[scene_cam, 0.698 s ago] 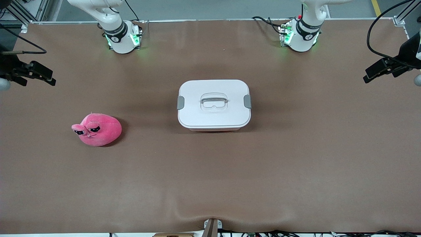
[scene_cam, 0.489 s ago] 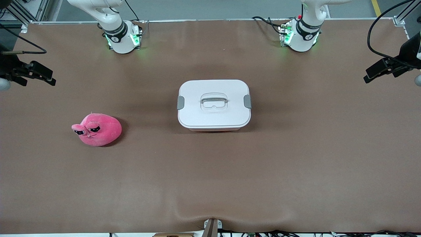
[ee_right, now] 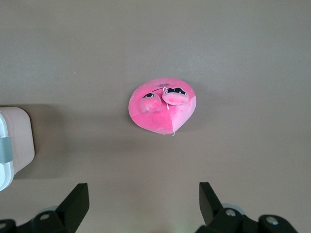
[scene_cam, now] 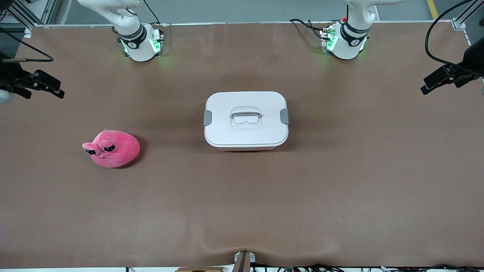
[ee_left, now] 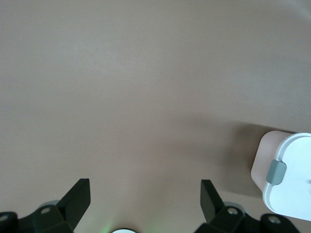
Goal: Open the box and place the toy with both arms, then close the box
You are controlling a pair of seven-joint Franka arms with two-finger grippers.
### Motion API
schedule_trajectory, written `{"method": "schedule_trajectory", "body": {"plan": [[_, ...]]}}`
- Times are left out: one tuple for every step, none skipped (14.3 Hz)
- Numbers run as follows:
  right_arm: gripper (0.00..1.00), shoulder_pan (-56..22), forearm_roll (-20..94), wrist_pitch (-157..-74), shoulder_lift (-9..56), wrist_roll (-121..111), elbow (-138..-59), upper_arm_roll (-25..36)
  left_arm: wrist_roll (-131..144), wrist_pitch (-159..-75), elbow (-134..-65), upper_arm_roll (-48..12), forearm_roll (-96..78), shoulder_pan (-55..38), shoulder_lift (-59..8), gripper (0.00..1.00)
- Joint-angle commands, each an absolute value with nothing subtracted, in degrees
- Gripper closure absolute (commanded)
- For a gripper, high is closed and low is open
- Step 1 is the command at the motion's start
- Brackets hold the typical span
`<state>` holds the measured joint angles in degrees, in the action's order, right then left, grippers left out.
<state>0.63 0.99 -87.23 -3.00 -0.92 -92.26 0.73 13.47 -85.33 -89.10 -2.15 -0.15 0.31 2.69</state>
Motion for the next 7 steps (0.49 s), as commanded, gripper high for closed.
{"method": "schedule_trajectory", "body": {"plan": [[0.00,0.18,0.18,-86.75,-2.81,-0.70,-91.58,0.79,13.01,-83.24,-86.92,-2.72,3.15,-0.35,0.35,0.00],[0.00,0.18,0.18,-86.75,-2.81,-0.70,-91.58,0.79,12.92,-83.23,-86.92,-2.64,3.34,0.26,-0.26,0.00],[0.00,0.18,0.18,-86.75,-2.81,-0.70,-91.58,0.79,12.40,-83.23,-86.49,-2.11,2.73,0.79,-1.22,0.00],[0.00,0.18,0.18,-86.75,-2.81,-0.70,-91.58,0.79,12.31,-83.32,-86.48,-1.07,2.72,1.66,-1.40,0.00],[0.00,0.18,0.18,-86.75,-2.81,-0.70,-91.50,0.79,12.48,-83.41,-86.48,-0.88,3.51,1.84,-1.49,0.00],[0.00,0.18,0.18,-86.75,-2.81,-0.70,-91.49,0.79,12.48,-84.02,-86.48,-0.79,3.52,1.85,-2.10,0.00],[0.00,0.09,0.26,-86.75,-2.81,-0.70,-91.49,0.79,12.65,-84.37,-86.14,-0.70,3.52,1.85,-3.41,0.00]]}}
